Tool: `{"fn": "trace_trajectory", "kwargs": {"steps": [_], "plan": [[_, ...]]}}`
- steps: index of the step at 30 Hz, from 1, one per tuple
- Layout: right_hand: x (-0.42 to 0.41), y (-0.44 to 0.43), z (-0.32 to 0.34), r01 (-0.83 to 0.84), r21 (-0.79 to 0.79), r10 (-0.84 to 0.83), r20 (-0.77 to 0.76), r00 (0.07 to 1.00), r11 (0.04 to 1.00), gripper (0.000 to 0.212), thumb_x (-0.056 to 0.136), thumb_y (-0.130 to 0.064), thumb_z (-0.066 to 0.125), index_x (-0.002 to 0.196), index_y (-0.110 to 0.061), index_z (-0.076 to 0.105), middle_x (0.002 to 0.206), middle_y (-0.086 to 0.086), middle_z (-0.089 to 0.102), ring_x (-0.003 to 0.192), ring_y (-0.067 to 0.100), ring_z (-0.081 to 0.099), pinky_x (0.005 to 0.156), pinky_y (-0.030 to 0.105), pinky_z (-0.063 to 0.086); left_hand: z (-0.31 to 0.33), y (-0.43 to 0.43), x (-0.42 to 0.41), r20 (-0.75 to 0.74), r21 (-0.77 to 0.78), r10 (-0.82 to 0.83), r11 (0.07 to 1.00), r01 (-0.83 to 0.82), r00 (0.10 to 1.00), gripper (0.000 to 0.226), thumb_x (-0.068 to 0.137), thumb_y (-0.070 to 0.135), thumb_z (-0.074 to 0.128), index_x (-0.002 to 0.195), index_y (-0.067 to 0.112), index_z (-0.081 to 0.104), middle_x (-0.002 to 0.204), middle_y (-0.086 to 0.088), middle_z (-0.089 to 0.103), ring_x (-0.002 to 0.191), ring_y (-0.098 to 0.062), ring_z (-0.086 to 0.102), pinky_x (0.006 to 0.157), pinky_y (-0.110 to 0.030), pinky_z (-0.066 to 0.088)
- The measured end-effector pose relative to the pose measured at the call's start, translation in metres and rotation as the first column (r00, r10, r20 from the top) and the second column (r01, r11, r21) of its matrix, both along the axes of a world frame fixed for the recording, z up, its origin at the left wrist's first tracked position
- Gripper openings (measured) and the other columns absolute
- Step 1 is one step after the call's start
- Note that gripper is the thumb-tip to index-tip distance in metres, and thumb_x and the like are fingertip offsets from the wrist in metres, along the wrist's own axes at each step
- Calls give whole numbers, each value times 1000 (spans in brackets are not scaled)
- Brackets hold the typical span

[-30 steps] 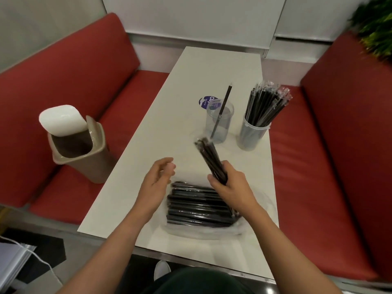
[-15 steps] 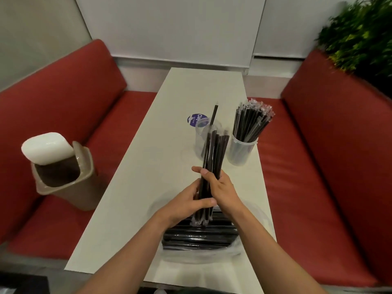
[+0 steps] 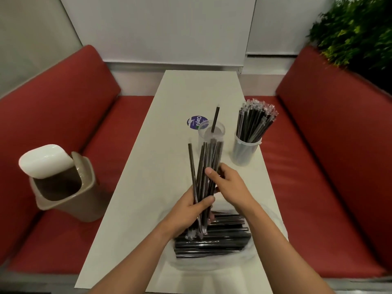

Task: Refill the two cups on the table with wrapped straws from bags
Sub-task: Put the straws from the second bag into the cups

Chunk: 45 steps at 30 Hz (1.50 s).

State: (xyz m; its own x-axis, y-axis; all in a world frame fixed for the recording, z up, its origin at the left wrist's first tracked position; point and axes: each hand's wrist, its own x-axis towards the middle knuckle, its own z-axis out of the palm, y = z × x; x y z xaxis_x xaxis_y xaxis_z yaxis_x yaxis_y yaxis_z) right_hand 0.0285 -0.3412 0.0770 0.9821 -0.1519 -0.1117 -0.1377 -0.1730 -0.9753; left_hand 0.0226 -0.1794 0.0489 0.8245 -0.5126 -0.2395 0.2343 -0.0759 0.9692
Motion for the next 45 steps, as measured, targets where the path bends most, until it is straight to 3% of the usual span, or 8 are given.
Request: {"fn": "trace_trajectory", "kwargs": {"steps": [3,7,10,22,25,30,38,45], "plan": [[4,2,3,-22,86,24,-23,999,996,17,107,-26,57,117,-22,70,108,2,79,100,19,76,83,39,64,2,8,4,-41,-23,44,999,-45,998,35,98,41,62,125,20,55,86,-7,68,75,-34,73,70,-49,61],[5,13,10,-60,128,66,-42,997,990,17,107,-23,57,120,-23,68,109,-1,79,100,16,76,79,33,63,2,21,9,-37,-42,52,998,-53,998,32,101,31,61,131,19,56,94,-4,76,80,-38,76,67,-42,62],[6,21,15,-85,122,91,-44,995,989,21,104,-29,63,125,-23,64,110,-3,79,99,14,77,76,33,64,4,31,15,-3,-27,34,999,-35,999,33,101,32,63,131,19,57,112,-12,77,84,-40,77,73,-50,64],[22,5,25,-47,246,67,-71,995,968,23,97,-19,73,119,-14,68,98,7,79,81,22,75,61,37,61,15,10,21,-142,-124,110,984,-128,984,27,106,30,53,130,21,61,113,-11,77,100,-36,76,88,-59,60],[28,-2,21,-60,225,82,-92,992,973,20,100,-24,70,119,-18,67,100,5,80,85,19,75,70,38,62,12,4,25,-188,-155,150,971,-180,971,29,105,28,55,131,17,63,115,-13,77,105,-36,74,90,-61,59],[42,-11,19,-36,139,50,-101,994,990,9,102,-18,67,110,-20,66,82,-6,78,73,11,73,62,31,60,5,-4,31,-162,-93,271,953,-288,949,26,100,34,64,118,17,72,104,-20,77,100,-40,74,91,-66,56],[59,-16,17,-94,97,107,-144,984,991,11,99,-23,70,109,-22,71,98,4,80,84,21,76,68,40,62,5,-3,49,24,68,247,966,-248,969,20,103,27,62,119,28,73,112,4,79,110,-15,73,102,-46,55],[73,-19,27,81,-14,-81,-26,996,997,3,99,-19,69,101,-20,69,89,-1,79,85,22,76,61,35,63,5,-5,68,-34,45,444,896,-442,896,20,104,26,59,116,12,67,101,-5,80,92,-19,78,82,-42,64]]}}
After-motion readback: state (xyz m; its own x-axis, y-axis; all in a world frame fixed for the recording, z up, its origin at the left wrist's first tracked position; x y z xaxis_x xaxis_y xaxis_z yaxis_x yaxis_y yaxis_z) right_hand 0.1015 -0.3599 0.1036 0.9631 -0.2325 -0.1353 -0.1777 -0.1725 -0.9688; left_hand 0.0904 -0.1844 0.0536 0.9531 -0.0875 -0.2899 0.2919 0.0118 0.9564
